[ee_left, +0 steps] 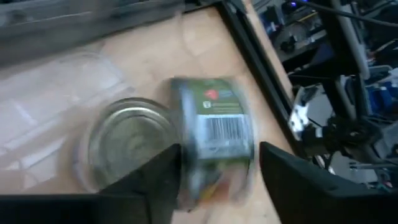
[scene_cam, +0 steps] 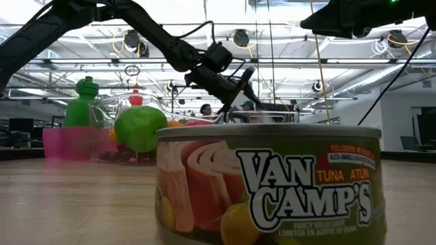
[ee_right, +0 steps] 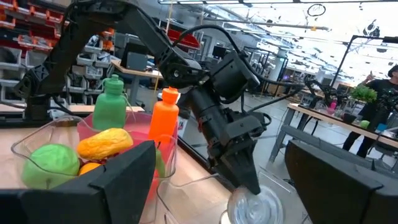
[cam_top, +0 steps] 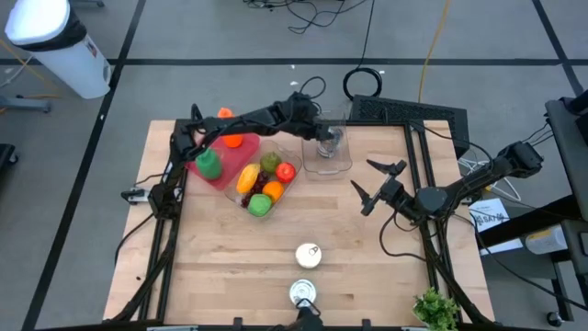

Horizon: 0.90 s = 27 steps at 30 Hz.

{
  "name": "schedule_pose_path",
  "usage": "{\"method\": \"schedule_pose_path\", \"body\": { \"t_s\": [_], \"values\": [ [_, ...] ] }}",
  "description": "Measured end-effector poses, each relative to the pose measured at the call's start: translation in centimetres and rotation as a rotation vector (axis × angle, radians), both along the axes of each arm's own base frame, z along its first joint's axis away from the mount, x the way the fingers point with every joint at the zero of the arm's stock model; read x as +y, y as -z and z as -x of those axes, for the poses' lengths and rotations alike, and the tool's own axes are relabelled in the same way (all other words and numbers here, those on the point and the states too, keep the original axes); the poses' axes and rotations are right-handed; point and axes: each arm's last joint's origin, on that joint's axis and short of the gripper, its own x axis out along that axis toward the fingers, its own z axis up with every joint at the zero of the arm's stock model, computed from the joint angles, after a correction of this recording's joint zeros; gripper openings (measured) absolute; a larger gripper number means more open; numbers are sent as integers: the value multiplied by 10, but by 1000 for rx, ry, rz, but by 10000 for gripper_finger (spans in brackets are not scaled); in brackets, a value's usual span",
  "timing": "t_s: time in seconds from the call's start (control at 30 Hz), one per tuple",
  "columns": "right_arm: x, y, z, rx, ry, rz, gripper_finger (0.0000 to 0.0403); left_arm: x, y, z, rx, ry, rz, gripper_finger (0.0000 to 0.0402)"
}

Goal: Pick & Place Food Item
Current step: Put the top green tuna can into the right transparent bin

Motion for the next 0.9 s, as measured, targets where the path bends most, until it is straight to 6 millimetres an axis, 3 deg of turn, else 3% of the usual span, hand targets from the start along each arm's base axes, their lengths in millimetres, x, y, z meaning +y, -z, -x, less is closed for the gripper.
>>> {"method": "schedule_pose_path", "body": {
  "t_s": [0.2,0.6,0.77,0.9],
  "values": [
    [0,0,0,-7,-2,-9,336,-7,-2,-5,-15,-2,-15,288],
    [0,4,-1,30,-2,3,336,-2,-8,-3,-51,35,-46,300],
    [0,11,-1,51,-4,-38,336,2,-41,10,-169,181,-68,300],
    [-6,16,-3,23,33,-123,336,-8,-79,22,-213,247,-188,300]
  ]
}}
